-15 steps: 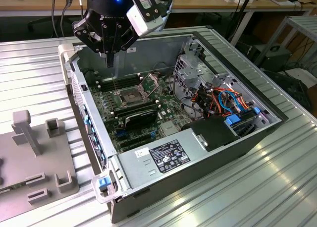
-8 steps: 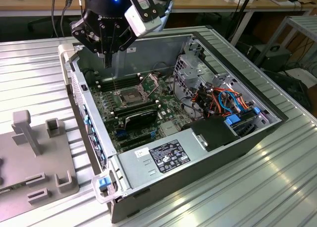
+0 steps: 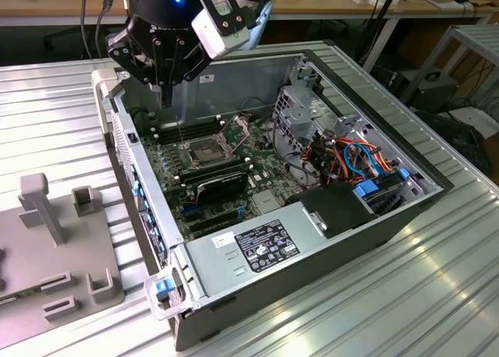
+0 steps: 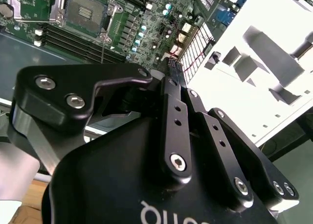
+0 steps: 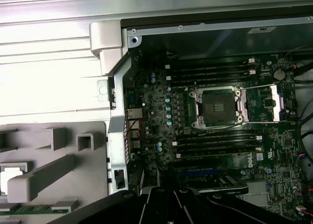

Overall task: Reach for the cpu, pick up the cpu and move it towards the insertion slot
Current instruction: 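Reach for the cpu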

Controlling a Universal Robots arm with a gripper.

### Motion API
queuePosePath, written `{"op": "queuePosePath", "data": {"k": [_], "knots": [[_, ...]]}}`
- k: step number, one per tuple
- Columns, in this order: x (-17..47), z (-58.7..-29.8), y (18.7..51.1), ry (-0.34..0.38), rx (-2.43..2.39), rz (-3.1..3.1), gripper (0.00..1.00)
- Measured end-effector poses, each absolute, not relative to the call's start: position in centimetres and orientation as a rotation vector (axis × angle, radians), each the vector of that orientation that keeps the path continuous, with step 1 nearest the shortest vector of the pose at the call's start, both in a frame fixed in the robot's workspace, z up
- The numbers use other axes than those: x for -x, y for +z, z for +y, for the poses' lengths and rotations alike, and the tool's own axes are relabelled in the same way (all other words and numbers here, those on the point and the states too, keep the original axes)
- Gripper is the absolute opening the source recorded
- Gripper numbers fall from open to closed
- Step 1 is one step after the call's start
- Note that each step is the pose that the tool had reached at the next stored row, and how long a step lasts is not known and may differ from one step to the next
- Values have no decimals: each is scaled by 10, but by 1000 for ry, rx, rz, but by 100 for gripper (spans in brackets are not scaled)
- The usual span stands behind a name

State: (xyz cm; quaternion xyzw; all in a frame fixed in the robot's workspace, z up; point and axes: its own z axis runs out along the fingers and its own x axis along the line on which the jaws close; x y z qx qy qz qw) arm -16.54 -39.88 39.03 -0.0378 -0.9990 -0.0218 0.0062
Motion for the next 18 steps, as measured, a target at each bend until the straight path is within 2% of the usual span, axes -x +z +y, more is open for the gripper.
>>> {"op": "queuePosePath", "data": {"k": [18], "knots": [[175,-399,389,-67,118,-3113,11]]}}
